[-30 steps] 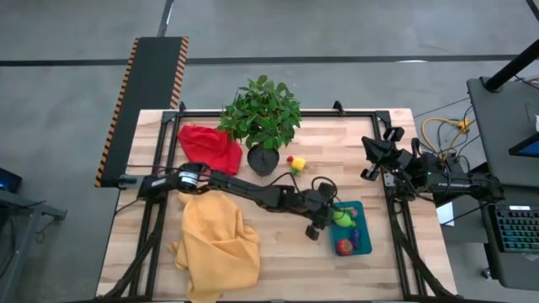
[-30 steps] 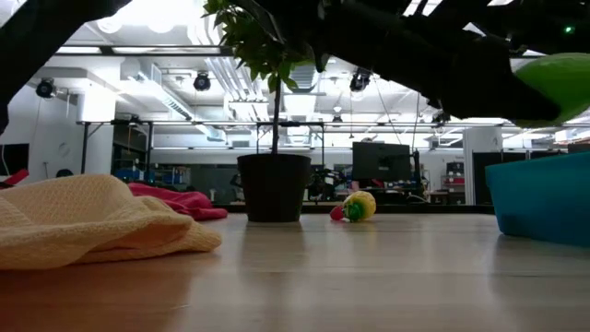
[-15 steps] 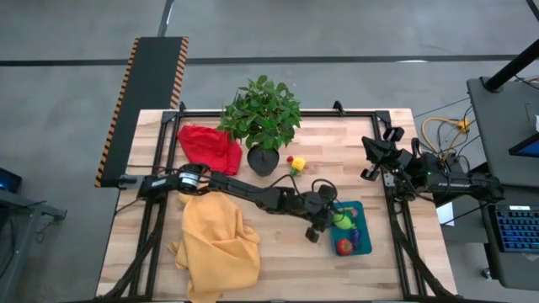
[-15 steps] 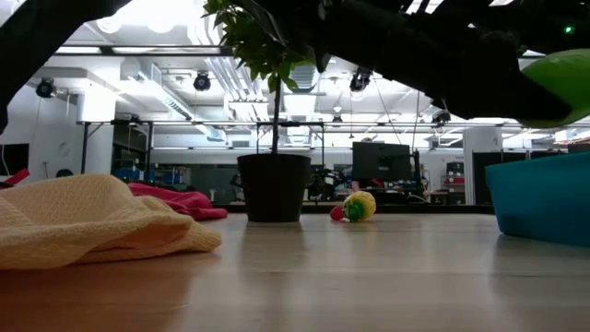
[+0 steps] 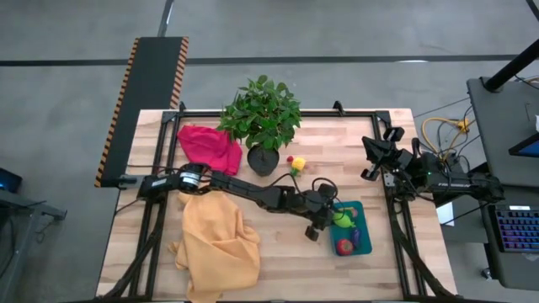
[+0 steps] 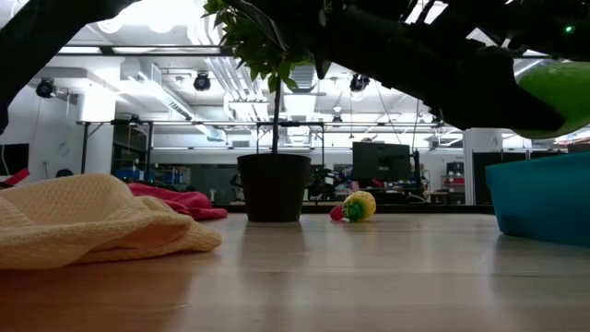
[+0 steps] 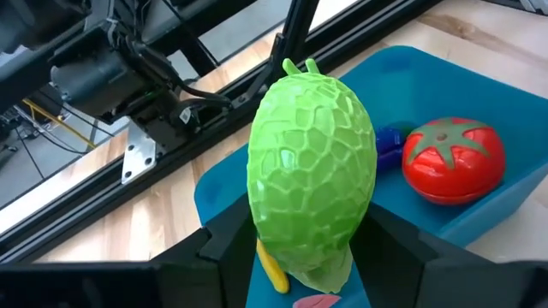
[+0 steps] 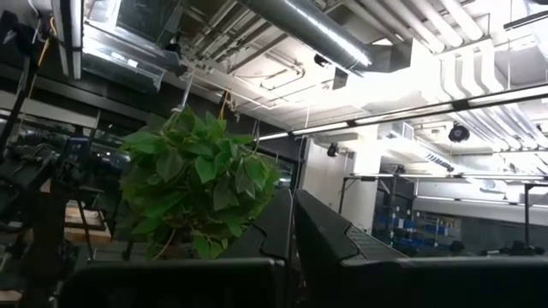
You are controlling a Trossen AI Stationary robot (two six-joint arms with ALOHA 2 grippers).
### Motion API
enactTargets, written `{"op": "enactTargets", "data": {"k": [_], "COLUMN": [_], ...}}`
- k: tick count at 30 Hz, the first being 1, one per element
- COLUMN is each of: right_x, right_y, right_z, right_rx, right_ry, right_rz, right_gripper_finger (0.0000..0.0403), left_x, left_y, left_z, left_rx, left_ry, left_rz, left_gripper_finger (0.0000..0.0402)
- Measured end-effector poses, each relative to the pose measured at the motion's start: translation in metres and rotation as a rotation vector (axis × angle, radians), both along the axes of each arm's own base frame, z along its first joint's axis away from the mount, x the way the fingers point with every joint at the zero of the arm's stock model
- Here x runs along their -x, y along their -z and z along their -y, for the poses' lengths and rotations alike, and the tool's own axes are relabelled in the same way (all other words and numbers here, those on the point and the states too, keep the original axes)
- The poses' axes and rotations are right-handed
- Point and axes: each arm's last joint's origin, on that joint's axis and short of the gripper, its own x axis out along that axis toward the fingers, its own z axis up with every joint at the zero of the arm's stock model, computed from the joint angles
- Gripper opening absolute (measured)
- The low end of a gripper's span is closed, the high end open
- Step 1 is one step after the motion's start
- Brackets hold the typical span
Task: Pick and placing Produce into tupperware
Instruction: Put the melon into the bin, then put the pineapple into the bin
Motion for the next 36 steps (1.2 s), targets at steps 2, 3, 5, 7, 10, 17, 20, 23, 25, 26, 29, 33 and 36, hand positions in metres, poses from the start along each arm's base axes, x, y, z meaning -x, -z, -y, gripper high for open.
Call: {"op": "enactTargets", "data": {"k": [2, 3, 5, 7, 10, 17, 20, 23, 25, 26, 29, 33, 36], "right_x": [0.000, 0.000, 0.000, 0.000, 0.000, 0.000, 0.000, 0.000, 0.000, 0.000, 0.000, -0.001, -0.001], "right_y": [0.000, 0.000, 0.000, 0.000, 0.000, 0.000, 0.000, 0.000, 0.000, 0.000, 0.000, 0.001, 0.001], "right_z": [0.000, 0.000, 0.000, 0.000, 0.000, 0.000, 0.000, 0.000, 0.000, 0.000, 0.000, 0.000, 0.000], "right_rx": [0.000, 0.000, 0.000, 0.000, 0.000, 0.000, 0.000, -0.001, -0.001, -0.001, -0.001, -0.002, -0.002], "right_ry": [0.000, 0.000, 0.000, -0.001, -0.001, -0.001, 0.000, 0.000, -0.001, 0.000, 0.000, -0.001, 0.000], "right_rz": [0.001, 0.002, 0.002, 0.002, 0.003, 0.002, 0.002, -0.002, -0.005, -0.006, -0.006, -0.012, -0.013], "right_gripper_finger": [0.0009, 0.0009, 0.0009, 0.0009, 0.0009, 0.0009, 0.0009, 0.0009, 0.0009, 0.0009, 0.0009, 0.0009, 0.0009], "left_x": [0.000, 0.000, -0.001, -0.001, -0.001, -0.001, -0.001, -0.001, -0.002, -0.002, -0.002, 0.001, 0.003], "left_y": [0.000, 0.000, 0.000, 0.000, 0.000, 0.000, 0.000, -0.001, -0.002, -0.003, -0.008, -0.017, -0.027], "left_z": [-0.001, -0.002, -0.003, -0.005, -0.006, -0.008, -0.008, -0.009, -0.009, -0.009, -0.010, -0.013, -0.013], "left_rx": [0.003, 0.010, 0.018, 0.019, 0.020, 0.020, 0.019, 0.019, 0.016, 0.013, -0.006, -0.028, -0.029], "left_ry": [0.007, 0.021, 0.037, 0.036, 0.034, 0.031, 0.031, 0.028, 0.023, 0.015, -0.036, -0.101, -0.103], "left_rz": [-0.006, -0.006, -0.003, -0.003, -0.005, -0.002, -0.002, -0.001, 0.004, 0.008, 0.020, 0.036, 0.058], "left_gripper_finger": [0.0155, 0.0155, 0.0155, 0.0159, 0.0175, 0.0220, 0.0229, 0.0230, 0.0231, 0.0231, 0.0231, 0.0231, 0.0231]}}
